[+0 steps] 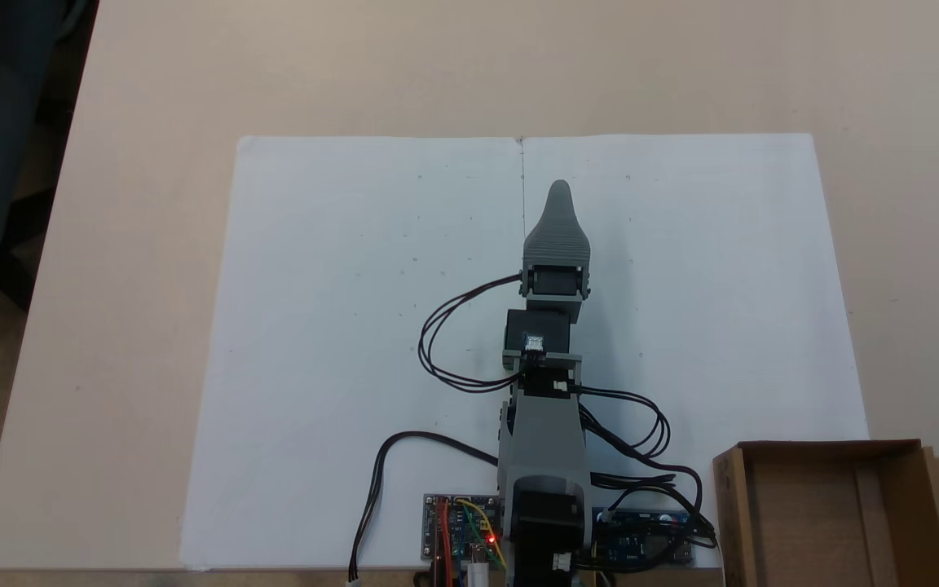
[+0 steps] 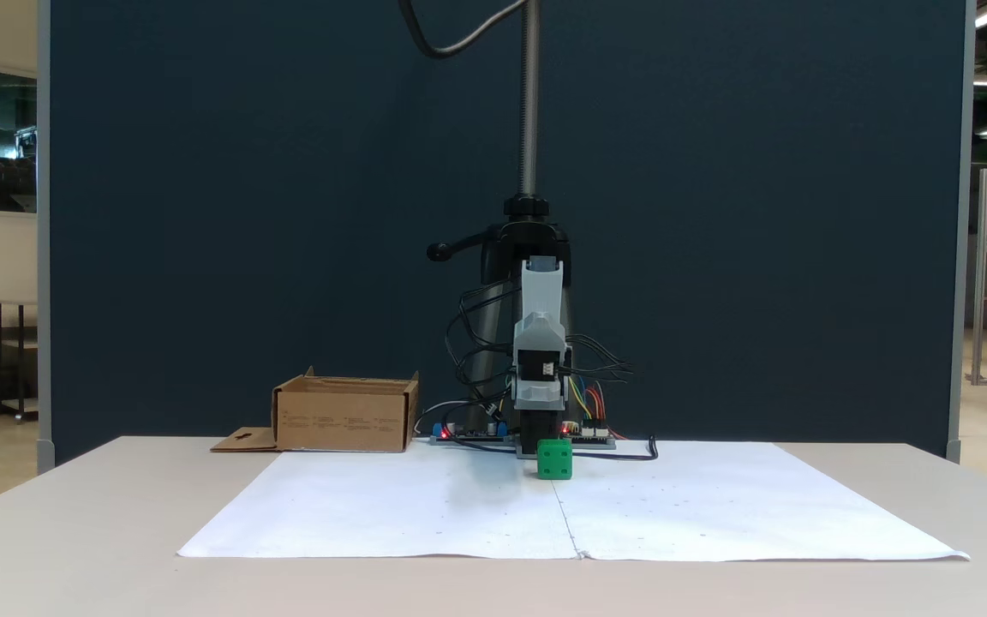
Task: Grasp a green dice and put it in the bin.
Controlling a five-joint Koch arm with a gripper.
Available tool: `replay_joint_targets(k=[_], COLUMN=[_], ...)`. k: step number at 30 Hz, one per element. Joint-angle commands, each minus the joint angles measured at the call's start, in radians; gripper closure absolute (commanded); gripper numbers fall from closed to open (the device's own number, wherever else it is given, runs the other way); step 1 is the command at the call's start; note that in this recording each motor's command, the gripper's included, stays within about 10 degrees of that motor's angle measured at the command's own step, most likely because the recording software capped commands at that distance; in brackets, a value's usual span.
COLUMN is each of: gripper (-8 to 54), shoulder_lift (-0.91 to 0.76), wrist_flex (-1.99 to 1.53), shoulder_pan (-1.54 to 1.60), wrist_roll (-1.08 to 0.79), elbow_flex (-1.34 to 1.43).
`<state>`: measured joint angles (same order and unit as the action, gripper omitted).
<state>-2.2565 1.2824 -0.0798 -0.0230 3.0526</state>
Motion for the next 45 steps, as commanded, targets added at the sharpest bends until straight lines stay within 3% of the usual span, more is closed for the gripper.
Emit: replay_joint_targets(k=[1,31,45], gripper=[2.5,1.8,2.2], shoulder_lift=[-0.110,-0.110,-0.109], wrist_flex=[-0.052,-1.928,-2.364], shoulder_pan=[-0.011,0.149,0.072], wrist_roll=[-0.064,0.186,0.186], elbow_flex=[-0.005,-1.002,-1.057])
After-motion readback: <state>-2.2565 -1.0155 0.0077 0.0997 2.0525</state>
